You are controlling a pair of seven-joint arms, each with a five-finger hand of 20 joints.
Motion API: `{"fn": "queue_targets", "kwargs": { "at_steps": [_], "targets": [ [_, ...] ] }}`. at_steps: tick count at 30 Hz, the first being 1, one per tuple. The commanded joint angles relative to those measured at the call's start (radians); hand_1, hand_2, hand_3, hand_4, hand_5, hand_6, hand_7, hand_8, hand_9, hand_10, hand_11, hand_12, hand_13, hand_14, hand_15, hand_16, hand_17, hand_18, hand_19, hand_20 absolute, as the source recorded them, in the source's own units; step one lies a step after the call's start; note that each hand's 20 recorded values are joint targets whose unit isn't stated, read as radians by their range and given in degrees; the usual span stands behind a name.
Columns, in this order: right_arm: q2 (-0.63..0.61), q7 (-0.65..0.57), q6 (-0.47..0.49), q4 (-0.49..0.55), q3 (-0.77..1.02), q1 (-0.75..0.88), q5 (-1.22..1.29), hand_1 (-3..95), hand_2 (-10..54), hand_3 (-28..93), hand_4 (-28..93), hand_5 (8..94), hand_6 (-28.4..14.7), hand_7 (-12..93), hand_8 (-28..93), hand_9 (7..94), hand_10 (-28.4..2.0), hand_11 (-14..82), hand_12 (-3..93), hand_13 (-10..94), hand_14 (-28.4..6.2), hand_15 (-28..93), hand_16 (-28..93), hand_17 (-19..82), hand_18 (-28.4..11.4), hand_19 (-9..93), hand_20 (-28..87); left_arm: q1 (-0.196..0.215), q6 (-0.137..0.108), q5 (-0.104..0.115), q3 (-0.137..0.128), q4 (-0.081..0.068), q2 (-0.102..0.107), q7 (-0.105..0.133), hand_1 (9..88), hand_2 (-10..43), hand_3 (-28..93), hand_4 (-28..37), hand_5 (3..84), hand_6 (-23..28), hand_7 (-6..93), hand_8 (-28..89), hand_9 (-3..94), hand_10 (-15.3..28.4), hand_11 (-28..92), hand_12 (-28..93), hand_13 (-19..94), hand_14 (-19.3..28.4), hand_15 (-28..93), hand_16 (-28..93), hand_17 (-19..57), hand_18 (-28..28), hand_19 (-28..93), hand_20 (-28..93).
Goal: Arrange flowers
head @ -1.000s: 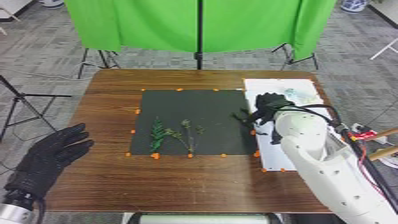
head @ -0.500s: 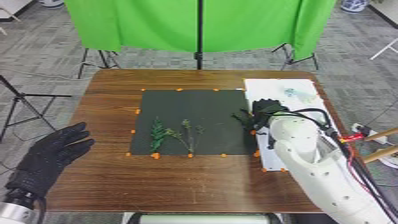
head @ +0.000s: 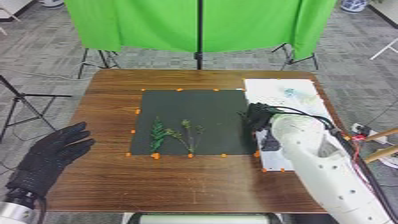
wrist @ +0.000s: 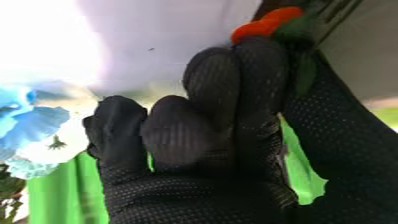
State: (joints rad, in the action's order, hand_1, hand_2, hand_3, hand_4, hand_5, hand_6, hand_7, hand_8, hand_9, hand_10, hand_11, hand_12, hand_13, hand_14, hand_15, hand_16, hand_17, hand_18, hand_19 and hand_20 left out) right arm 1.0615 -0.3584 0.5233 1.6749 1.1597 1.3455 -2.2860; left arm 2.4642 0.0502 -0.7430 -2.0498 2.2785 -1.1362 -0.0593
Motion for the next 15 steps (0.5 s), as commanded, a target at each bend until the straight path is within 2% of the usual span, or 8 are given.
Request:
{"fn": "queue_targets", "kwargs": {
  "at_steps": [1,5,8,11,15],
  "targets": [
    [-0.035,-0.005,-0.217,0.022,-0.047,0.121,-0.075,42.0,-8.5,91,-21,75.2,-8.2,74,-4,81.4,-8.9,55.2,41.0,78,-4.8,86,28,43,-19.9,93,63,-0.002,0.014,-0.005,0.003,-0.012,0.001,-0.017,29.0,4.3,69,-24.4,40.6,4.4,20.4,-11,35.5,11.8,27,15,28,15.4,41,-4,-5.7,22.2,52,1],
    [-0.049,0.024,-0.379,0.049,-0.055,0.139,-0.113,41.7,-8.7,91,-20,75.2,-8.8,75,-4,81.8,-9.3,56.2,41.0,79,-5.0,87,28,44,-20.1,93,65,-0.001,0.014,-0.006,0.002,-0.011,0.0,-0.018,29.1,4.3,69,-24.5,40.6,4.3,20.5,-11,35.6,11.8,27,15,28,15.3,41,-4,-5.7,22.2,52,1],
    [-0.048,0.049,-0.455,0.062,-0.053,0.141,-0.11,41.5,-8.9,91,-20,75.3,-8.9,75,-3,82.2,-9.5,56.5,40.9,79,-4.9,87,28,44,-20.1,93,66,0.002,0.013,-0.006,0.001,-0.009,-0.004,-0.02,29.1,4.3,70,-24.5,40.6,4.2,20.6,-11,35.5,11.8,27,15,28,15.3,41,-4,-5.7,22.2,52,1],
    [-0.041,0.063,-0.494,0.077,-0.048,0.14,-0.091,41.4,-8.9,91,-19,75.3,-9.2,75,-3,82.2,-9.5,56.8,40.8,80,-5.0,87,28,44,-20.1,93,66,0.007,0.01,-0.005,0.003,-0.006,-0.01,-0.019,29.1,4.2,70,-24.5,40.6,4.2,20.7,-11,35.5,11.8,27,15,28,15.3,41,-4,-5.7,22.1,52,1],
    [-0.023,0.042,-0.484,0.107,-0.043,0.136,-0.062,41.2,-8.8,92,-19,75.3,-9.3,76,-3,82.2,-9.5,56.9,40.8,80,-5.0,87,28,45,-20.1,93,66,0.008,0.011,-0.005,0.003,-0.005,-0.008,-0.017,29.1,4.2,70,-24.5,40.6,4.2,20.7,-11,35.5,11.8,27,15,28,15.4,41,-4,-5.7,22.1,52,1]
  ]
}}
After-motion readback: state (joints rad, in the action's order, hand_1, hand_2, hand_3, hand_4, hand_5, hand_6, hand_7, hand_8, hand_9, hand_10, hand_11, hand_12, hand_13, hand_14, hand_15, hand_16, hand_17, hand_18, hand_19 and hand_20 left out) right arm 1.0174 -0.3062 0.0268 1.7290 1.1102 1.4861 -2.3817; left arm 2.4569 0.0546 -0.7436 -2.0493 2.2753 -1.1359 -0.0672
